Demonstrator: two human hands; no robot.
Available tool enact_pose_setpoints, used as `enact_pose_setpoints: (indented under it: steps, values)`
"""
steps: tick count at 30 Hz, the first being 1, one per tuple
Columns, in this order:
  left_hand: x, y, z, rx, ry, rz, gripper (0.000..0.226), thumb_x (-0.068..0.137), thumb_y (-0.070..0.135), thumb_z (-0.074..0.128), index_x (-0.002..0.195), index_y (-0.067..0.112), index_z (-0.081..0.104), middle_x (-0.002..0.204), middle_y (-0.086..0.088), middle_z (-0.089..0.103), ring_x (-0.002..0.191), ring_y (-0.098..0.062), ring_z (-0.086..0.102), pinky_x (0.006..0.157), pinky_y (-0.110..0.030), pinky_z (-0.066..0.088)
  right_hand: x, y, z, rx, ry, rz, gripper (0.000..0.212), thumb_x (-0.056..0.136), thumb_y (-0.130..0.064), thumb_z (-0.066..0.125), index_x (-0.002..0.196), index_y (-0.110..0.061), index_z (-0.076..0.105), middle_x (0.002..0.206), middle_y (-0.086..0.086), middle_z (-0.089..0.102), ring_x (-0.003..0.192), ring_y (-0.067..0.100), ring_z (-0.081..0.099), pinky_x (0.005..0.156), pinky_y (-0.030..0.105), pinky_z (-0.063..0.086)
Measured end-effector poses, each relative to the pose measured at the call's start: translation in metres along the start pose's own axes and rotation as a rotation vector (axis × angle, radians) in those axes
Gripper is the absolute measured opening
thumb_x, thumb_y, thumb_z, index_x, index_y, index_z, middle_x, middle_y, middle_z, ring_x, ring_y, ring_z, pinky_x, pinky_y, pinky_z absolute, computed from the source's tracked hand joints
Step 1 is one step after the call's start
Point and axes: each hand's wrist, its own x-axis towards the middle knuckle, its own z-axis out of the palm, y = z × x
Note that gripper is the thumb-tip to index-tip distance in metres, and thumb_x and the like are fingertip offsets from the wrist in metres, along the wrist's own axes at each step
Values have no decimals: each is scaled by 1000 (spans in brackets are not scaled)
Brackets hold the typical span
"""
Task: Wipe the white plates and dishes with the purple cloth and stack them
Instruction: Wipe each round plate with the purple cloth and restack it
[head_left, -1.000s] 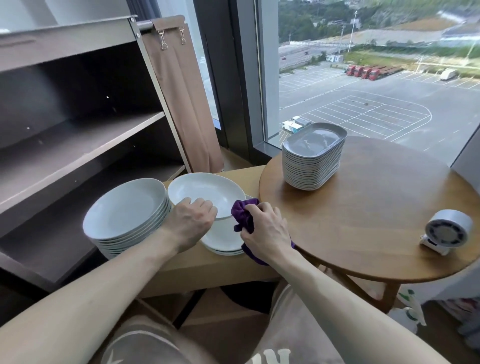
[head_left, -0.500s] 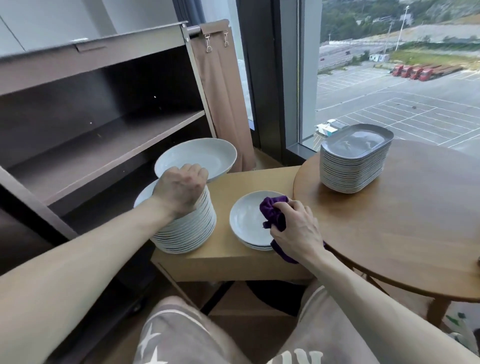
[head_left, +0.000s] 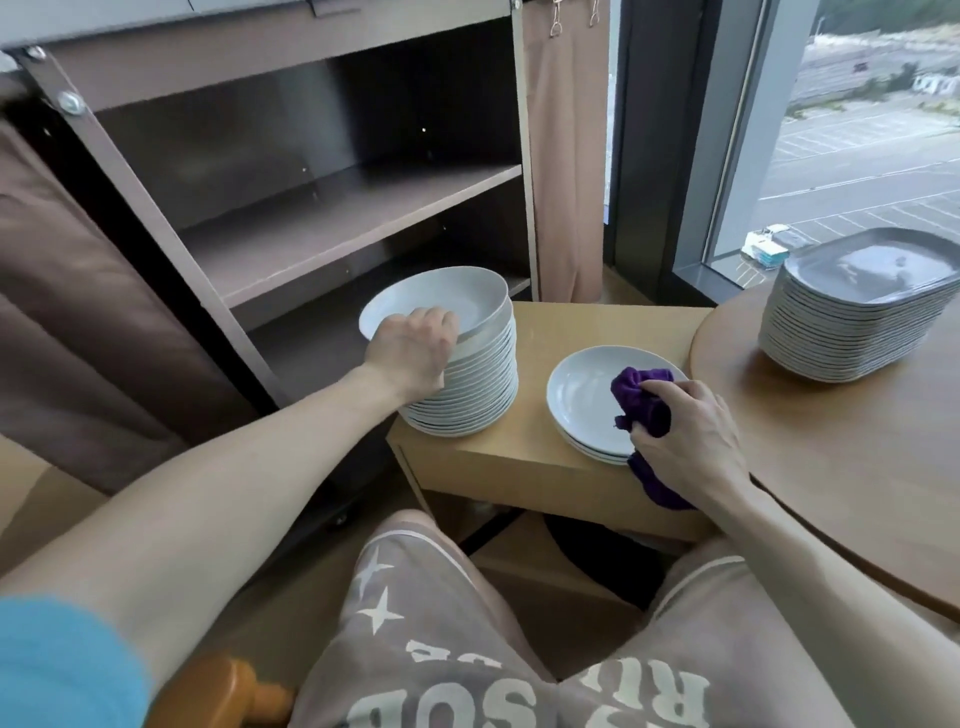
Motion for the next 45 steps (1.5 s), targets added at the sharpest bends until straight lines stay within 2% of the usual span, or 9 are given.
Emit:
enact_pose_setpoints:
  steps: [10,17,20,23,27,30,34,37,45]
  values:
    - [-3,-4,18,-269,111,25,10,98,18,60,93,11,55,88,-3,55,81,-25,56,60,-35,37,-4,5,7,-29,-38,24,56,88,-30,72,142,-29,58,134,7,58,121,33,48,101,48,43]
    - [-12,13,39,-613,128,-117,14,102,34,50,96,21,50,92,4,59,86,-19,54,63,-29,32,4,15,3,-60,-58,58,54,88,-31,71,141,-32,58,135,1,56,124,28,47,102,45,41]
    - [-14,22,40,-546,140,-121,23,98,37,55,109,16,53,106,-2,61,98,-25,58,80,-37,42,12,22,0,-97,-76,44,54,89,-32,71,141,-33,58,138,-1,55,124,28,46,101,43,41]
    - [-14,38,35,-411,259,20,49,89,31,64,129,5,53,136,-17,54,125,-36,50,107,-50,38,19,28,2,-141,-86,14,52,89,-33,71,140,-34,60,138,-3,54,122,29,45,101,43,40]
    - [-18,89,31,-467,265,317,51,87,29,69,129,3,59,141,-21,52,130,-38,47,110,-53,40,35,29,7,-228,-143,-29,50,90,-36,70,140,-35,60,139,-3,54,120,29,46,98,44,40]
    - [-17,124,44,-586,-93,251,73,96,52,57,152,12,35,167,-11,15,150,-30,21,122,-50,25,44,32,8,-341,-212,-79,46,92,-39,69,137,-37,61,138,-3,54,121,30,46,98,46,39]
    - [4,142,67,-747,-388,67,115,85,82,50,161,28,-17,167,7,-30,156,-19,-17,123,-39,-9,53,34,11,-439,-358,-112,39,94,-42,62,133,-44,61,137,-8,53,124,27,43,102,45,37]
    - [25,142,77,-669,-431,74,130,77,91,50,155,29,-34,165,2,-36,154,-20,-26,124,-42,-13,59,26,14,-469,-451,-133,35,93,-38,61,126,-48,62,137,-13,51,128,23,40,103,44,34]
    - [46,154,98,-787,-464,76,137,69,96,51,151,34,-39,164,3,-36,155,-18,-25,127,-42,-9,78,16,37,-299,-603,-199,29,84,-29,70,106,-47,72,120,-25,47,119,14,44,98,37,35]
